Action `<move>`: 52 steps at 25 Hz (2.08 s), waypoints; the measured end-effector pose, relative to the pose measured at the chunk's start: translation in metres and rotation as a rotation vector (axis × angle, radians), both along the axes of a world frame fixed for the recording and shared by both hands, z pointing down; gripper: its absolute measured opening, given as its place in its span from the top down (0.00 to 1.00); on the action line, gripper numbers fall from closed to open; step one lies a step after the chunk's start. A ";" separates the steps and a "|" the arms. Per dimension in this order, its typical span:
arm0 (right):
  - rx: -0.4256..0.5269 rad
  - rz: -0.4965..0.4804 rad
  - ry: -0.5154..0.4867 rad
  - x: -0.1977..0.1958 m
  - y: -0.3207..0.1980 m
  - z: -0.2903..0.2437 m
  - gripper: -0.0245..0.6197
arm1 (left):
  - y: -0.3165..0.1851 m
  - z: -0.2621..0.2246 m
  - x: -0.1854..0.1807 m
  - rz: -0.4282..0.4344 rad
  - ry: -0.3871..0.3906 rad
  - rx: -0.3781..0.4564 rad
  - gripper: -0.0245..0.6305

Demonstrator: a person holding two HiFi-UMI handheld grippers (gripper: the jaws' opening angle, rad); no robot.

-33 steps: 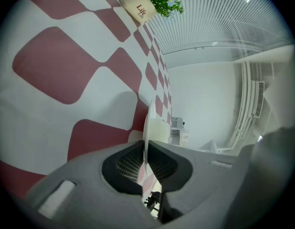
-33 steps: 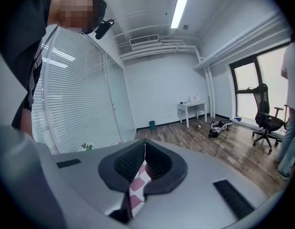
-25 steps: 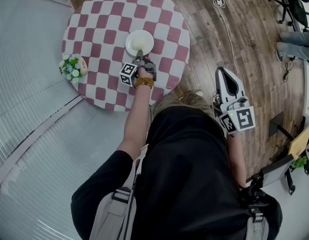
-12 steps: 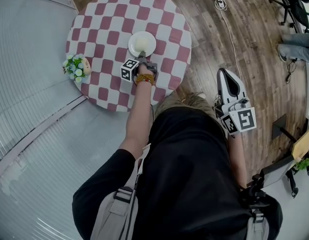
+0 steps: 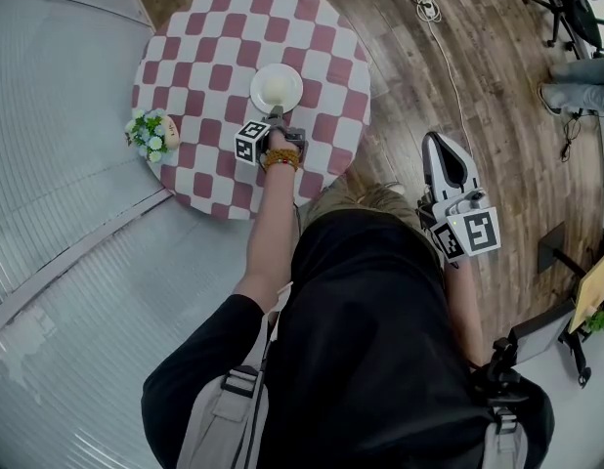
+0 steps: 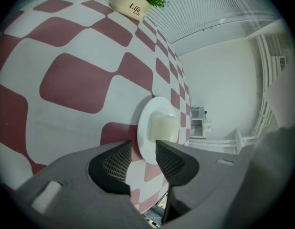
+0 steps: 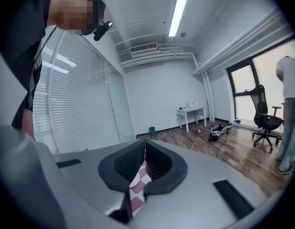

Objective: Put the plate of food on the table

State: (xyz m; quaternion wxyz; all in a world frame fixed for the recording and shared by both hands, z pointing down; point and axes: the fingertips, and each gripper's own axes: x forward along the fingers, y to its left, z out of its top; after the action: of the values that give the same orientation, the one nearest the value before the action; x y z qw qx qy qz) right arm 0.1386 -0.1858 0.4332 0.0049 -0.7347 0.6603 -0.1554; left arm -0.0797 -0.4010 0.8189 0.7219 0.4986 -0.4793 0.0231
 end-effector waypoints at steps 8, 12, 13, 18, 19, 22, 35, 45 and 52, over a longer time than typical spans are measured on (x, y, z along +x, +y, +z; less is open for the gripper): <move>0.015 -0.022 0.001 -0.006 0.011 -0.001 0.95 | 0.012 -0.004 -0.015 -0.022 -0.010 0.021 0.75; 0.022 -0.051 0.004 -0.012 0.013 0.000 0.95 | 0.023 -0.003 -0.027 -0.038 -0.024 0.029 0.75; 0.024 -0.060 0.005 -0.014 0.012 0.001 0.95 | 0.027 -0.003 -0.029 -0.029 -0.028 0.032 0.75; 0.039 -0.112 0.006 -0.025 0.007 0.000 0.95 | 0.049 -0.012 -0.041 0.020 -0.051 0.061 0.75; 0.043 -0.124 0.006 -0.027 0.005 0.000 0.95 | 0.053 -0.016 -0.043 0.050 -0.074 0.086 0.75; 0.054 -0.166 0.006 -0.035 0.000 0.000 0.95 | 0.062 -0.039 -0.044 0.201 -0.162 0.217 0.75; 0.104 -0.355 0.027 -0.076 -0.048 -0.012 0.95 | 0.054 -0.163 -0.128 0.104 -0.257 0.573 0.75; 0.159 -0.425 0.088 -0.112 -0.062 -0.037 0.95 | 0.033 -0.303 -0.148 0.123 -0.212 1.059 0.79; 0.222 -0.473 0.134 -0.128 -0.062 -0.069 0.95 | 0.054 -0.370 -0.114 0.344 -0.339 1.328 0.84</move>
State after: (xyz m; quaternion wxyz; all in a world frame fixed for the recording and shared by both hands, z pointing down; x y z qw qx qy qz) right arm 0.0103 -0.2473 0.3642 0.0052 -0.5635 0.8256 -0.0296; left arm -0.1935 -0.3470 0.4492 0.1667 0.8917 -0.4126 -0.0831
